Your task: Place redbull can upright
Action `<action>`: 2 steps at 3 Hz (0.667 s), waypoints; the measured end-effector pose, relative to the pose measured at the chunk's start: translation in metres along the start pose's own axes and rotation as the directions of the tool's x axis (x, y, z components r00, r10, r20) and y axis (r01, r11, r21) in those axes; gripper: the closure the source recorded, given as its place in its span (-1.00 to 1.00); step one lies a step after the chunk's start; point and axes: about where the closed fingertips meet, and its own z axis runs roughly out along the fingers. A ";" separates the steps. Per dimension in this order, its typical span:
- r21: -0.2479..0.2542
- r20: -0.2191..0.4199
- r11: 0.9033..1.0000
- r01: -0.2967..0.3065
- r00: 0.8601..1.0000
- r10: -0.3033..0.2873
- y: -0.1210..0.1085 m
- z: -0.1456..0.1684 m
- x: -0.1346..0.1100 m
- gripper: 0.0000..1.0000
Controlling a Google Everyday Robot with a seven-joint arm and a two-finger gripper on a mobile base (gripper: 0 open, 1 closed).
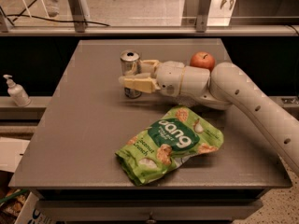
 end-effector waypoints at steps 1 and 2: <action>0.011 -0.027 1.000 0.019 0.999 -0.019 0.003 -0.020 -0.005 -1.00; 0.021 -0.051 0.999 0.033 0.998 -0.032 0.004 -0.036 -0.010 -1.00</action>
Offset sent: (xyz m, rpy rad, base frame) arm -0.0225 -0.0572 0.0146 -0.0874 -0.0214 -0.0519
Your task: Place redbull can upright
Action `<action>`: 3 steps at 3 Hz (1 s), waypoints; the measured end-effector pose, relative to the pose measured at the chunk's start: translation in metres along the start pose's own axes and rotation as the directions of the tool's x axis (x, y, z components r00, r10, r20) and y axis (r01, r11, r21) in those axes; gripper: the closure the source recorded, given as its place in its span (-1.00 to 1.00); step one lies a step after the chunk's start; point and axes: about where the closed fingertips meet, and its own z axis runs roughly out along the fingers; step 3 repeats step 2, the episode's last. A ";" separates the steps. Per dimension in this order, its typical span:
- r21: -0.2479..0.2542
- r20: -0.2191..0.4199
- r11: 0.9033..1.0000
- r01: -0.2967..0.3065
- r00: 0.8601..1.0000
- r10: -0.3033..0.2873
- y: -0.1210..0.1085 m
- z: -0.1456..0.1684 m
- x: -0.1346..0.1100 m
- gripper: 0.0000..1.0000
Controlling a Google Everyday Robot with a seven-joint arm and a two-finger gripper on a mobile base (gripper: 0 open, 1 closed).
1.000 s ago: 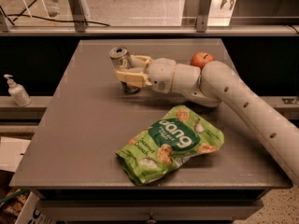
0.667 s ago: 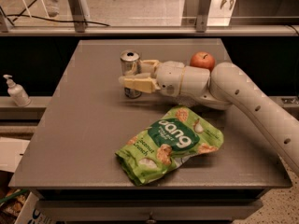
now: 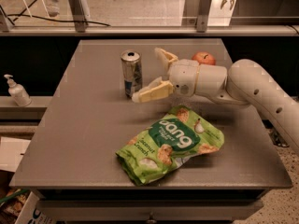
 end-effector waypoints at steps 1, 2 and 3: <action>0.032 -0.061 0.999 0.006 0.998 -0.004 0.013 -0.061 -0.001 -1.00; 0.039 -0.062 0.999 0.006 0.998 -0.004 0.012 -0.065 -0.001 -1.00; 0.039 -0.062 0.999 0.006 0.998 -0.004 0.012 -0.065 -0.001 -1.00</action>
Offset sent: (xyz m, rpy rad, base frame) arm -0.0582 -0.0996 -0.0048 -0.0877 0.0344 -0.0846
